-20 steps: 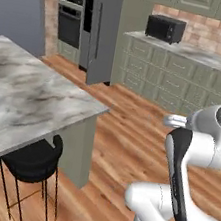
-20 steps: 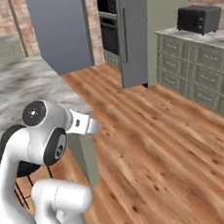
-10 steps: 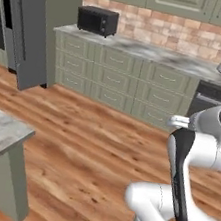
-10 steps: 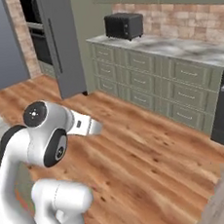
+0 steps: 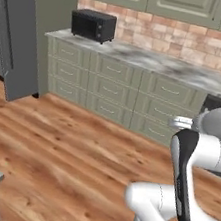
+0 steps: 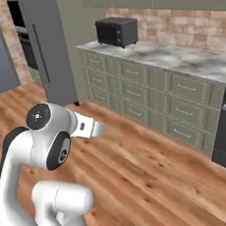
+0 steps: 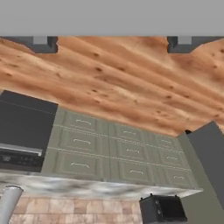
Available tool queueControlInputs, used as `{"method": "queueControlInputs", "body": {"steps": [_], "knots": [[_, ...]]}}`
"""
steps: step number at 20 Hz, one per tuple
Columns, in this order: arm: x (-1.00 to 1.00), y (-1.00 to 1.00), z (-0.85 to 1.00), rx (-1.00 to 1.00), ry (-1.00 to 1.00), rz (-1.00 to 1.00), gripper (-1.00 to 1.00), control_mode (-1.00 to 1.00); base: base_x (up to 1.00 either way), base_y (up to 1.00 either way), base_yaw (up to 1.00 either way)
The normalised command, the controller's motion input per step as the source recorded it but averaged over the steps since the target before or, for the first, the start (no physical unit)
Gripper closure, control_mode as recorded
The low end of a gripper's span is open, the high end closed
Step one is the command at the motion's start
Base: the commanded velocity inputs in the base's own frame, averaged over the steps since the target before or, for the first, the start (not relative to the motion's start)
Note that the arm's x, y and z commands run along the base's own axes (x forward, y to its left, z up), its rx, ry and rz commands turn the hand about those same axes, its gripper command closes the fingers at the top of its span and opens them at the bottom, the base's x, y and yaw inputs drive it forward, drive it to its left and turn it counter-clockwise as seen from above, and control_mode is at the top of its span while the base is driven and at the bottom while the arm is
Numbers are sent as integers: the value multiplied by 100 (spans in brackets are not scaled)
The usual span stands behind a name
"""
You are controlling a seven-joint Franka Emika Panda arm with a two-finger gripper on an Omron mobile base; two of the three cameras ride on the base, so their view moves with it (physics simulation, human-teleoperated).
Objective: Take the cheese, chicken drumstick, and garlic from the fridge and place them on the plate on the dining counter to create an appetizer plate.
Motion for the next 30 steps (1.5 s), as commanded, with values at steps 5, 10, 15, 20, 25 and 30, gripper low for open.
{"method": "queueControlInputs", "body": {"steps": [5, 10, 15, 20, 25, 30], "knots": [[0, 0, 0, 0, 0, 0, -100, 100, 100, 0, 34], [0, 0, 0, 0, 0, 0, -100, 100, 100, 6, 46], [0, 0, 0, 0, 0, 0, -100, 100, 100, 6, 47], [0, 0, 0, 0, 0, 0, -100, 100, 100, 6, 47], [0, 0, 0, 0, 0, 0, -100, 100, 100, 16, 33], [0, 0, 0, 0, 0, 0, -100, 100, 100, 16, 1]]}}
